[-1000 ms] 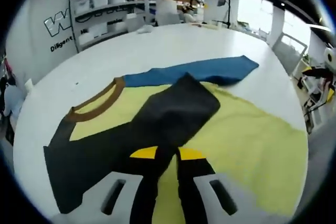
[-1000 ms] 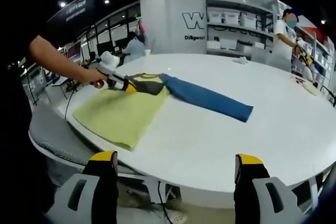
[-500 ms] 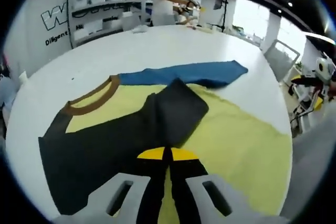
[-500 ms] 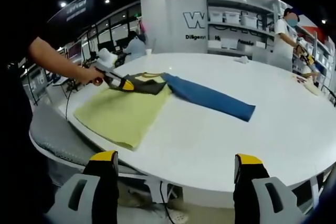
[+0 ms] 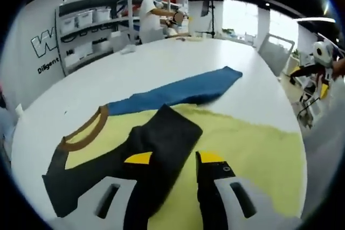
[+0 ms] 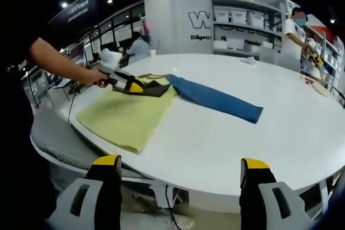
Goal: Fold the garment on the visible template until the final outline fits inside the template.
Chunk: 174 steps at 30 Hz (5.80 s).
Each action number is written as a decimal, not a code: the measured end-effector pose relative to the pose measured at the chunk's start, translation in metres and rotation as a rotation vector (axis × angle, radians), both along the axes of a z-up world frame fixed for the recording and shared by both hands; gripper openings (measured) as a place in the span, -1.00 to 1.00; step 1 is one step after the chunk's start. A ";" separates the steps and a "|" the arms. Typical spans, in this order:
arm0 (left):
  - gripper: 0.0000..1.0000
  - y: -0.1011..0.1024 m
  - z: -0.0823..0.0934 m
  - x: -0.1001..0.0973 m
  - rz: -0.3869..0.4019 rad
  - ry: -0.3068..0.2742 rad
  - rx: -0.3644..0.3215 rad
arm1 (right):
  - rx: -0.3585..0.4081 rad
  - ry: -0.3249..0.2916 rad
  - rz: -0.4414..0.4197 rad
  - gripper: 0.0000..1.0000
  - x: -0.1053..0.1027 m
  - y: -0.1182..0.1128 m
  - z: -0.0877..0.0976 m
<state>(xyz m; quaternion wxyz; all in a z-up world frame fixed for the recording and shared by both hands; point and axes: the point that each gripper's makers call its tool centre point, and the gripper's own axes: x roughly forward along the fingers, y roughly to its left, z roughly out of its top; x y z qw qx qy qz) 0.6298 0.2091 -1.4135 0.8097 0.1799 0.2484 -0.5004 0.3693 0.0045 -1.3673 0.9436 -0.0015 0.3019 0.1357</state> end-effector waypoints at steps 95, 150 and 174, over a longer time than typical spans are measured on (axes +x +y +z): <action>0.40 0.048 0.049 -0.043 0.032 0.015 -0.110 | 0.040 -0.144 0.032 0.90 0.020 0.009 0.053; 0.98 0.171 0.082 -0.107 0.480 -0.032 -0.170 | 0.093 -0.076 -0.095 0.52 0.144 -0.092 0.009; 0.96 0.181 0.089 -0.126 0.462 -0.044 -0.157 | -0.001 0.131 -0.173 -0.20 0.196 -0.135 -0.050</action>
